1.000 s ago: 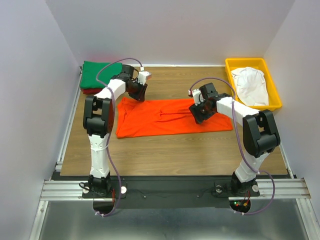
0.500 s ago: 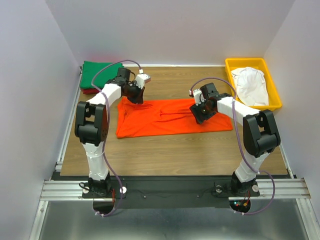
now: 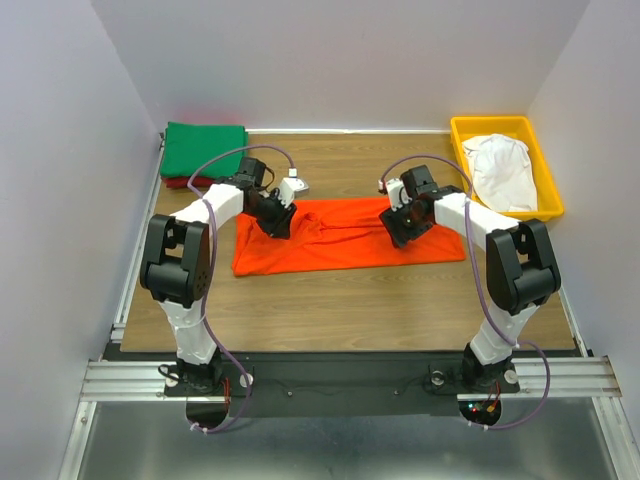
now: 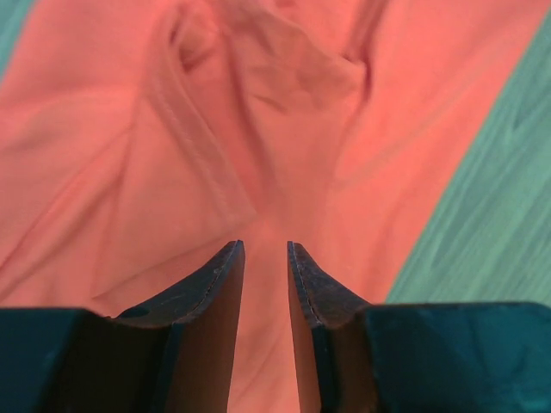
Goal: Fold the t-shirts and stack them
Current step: Fold the tshirt
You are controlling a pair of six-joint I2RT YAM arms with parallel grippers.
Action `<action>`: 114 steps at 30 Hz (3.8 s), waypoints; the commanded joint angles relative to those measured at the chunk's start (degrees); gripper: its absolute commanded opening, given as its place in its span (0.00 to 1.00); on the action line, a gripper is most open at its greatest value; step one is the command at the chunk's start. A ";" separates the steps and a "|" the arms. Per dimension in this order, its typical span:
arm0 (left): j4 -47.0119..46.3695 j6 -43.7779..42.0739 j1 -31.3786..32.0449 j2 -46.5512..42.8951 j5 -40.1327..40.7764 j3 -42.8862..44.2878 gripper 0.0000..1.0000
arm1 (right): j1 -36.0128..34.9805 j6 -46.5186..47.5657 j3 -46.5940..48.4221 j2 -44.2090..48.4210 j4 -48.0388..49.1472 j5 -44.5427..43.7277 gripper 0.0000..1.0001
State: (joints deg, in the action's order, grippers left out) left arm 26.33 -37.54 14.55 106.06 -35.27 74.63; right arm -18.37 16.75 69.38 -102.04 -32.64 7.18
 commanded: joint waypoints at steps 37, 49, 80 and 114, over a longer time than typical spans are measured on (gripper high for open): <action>2.86 11.61 -1.27 -4.39 14.79 -7.04 0.32 | 9.58 5.48 -6.26 -0.72 -4.09 2.92 0.52; 5.13 11.08 -1.19 18.81 16.46 17.51 0.24 | 8.88 9.52 -11.29 1.59 -17.09 18.46 0.52; -15.17 33.85 0.92 7.75 12.06 8.87 0.26 | -4.66 0.83 -7.86 5.38 -2.34 21.82 0.36; -6.99 23.21 1.71 9.52 5.21 23.55 0.34 | -0.26 -11.30 19.90 -7.55 5.31 22.10 0.45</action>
State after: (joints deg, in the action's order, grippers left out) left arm 24.16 -13.19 16.25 123.68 -27.11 100.40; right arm -17.87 4.89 82.94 -107.44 -29.06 40.71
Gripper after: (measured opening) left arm 0.342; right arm 0.459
